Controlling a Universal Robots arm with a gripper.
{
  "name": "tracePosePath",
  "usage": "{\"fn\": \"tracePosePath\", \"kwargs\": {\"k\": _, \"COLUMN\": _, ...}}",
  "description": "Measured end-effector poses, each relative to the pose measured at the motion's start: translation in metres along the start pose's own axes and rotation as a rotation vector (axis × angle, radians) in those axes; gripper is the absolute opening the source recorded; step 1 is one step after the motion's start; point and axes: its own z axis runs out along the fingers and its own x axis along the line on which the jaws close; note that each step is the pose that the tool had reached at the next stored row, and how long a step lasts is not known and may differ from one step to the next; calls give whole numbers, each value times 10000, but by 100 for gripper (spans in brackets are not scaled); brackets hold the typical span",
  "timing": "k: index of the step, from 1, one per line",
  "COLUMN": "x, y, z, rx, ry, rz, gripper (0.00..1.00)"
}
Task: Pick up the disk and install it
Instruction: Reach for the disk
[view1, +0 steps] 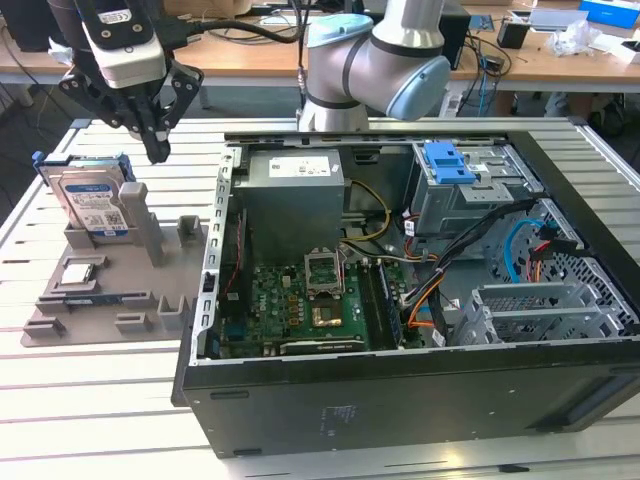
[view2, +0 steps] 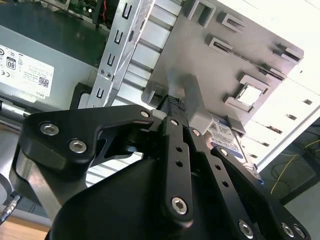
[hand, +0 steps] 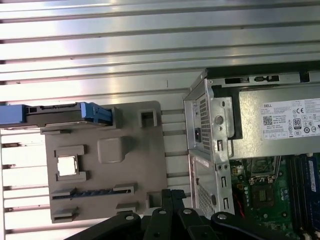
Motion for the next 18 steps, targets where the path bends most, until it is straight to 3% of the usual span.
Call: {"fn": "tracePosePath", "kwargs": {"k": 18, "x": 229, "y": -17, "z": -6, "rx": 0, "ry": -1, "rz": 1, "gripper": 11}}
